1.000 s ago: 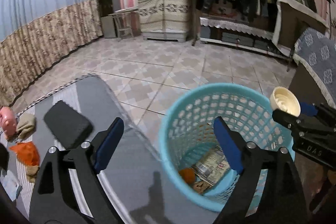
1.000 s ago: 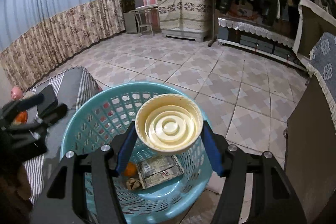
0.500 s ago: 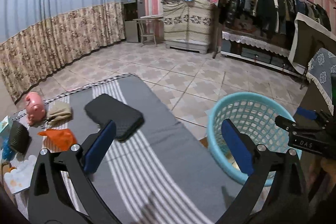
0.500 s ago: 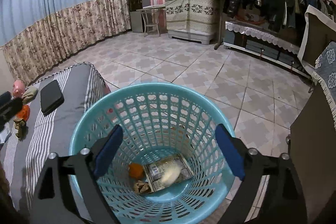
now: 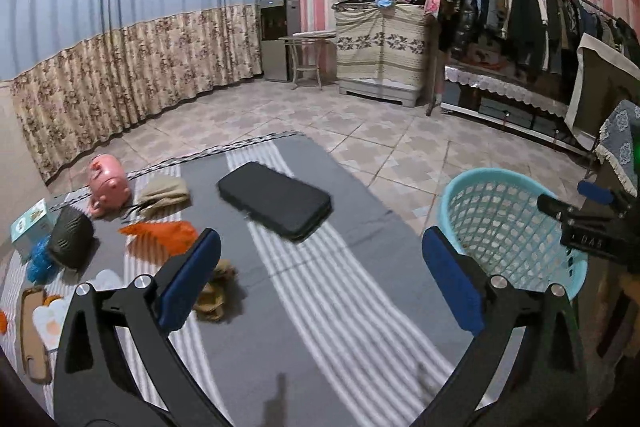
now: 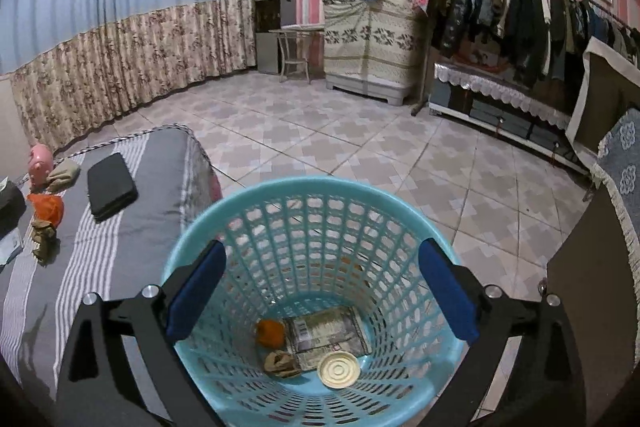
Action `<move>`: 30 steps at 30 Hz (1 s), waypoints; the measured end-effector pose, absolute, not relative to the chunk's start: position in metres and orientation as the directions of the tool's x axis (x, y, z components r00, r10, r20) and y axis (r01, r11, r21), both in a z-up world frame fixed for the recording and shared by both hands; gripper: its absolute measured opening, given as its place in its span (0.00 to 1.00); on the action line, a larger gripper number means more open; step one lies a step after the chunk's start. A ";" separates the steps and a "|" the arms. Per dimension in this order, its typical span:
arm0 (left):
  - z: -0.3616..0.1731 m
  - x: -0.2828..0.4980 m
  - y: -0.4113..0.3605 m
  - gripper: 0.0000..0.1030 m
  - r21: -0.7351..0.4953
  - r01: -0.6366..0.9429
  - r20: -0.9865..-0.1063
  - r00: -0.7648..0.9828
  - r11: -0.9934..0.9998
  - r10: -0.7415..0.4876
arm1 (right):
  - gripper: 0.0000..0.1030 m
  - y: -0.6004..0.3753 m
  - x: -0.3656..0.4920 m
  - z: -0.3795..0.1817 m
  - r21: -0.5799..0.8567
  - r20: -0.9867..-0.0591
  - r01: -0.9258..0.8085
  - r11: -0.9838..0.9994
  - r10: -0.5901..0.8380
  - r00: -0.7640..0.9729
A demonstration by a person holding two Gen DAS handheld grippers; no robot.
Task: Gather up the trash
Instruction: 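Move both tools back to the table toward the orange plate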
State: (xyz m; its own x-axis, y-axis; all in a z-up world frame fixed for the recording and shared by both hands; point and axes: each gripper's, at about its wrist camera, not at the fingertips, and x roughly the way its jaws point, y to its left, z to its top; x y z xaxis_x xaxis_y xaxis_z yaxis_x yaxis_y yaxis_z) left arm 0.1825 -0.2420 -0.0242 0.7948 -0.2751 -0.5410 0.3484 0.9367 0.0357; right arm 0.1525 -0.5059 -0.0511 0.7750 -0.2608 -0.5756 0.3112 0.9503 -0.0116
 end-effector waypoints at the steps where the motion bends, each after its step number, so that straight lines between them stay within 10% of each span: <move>1: -0.026 0.181 -0.235 0.95 0.038 0.340 -0.544 0.796 0.940 -0.267 | 0.92 -0.499 0.153 -0.049 -0.015 -0.572 0.303 0.953 -0.257 0.779; 30: -0.066 0.158 -0.002 0.95 0.025 -0.040 -0.603 0.796 0.999 0.047 | 0.92 -0.298 0.170 -0.065 0.079 -0.620 -0.048 0.996 0.087 0.780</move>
State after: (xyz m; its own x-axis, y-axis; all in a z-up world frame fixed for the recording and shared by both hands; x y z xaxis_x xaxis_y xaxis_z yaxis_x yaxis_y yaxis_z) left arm 0.1575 -0.0022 -0.0655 0.7964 0.0472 -0.6029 -0.0403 0.9989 0.0249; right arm 0.1700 -0.2979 -0.0655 0.7798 0.0868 -0.6200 -0.0481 0.9957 0.0789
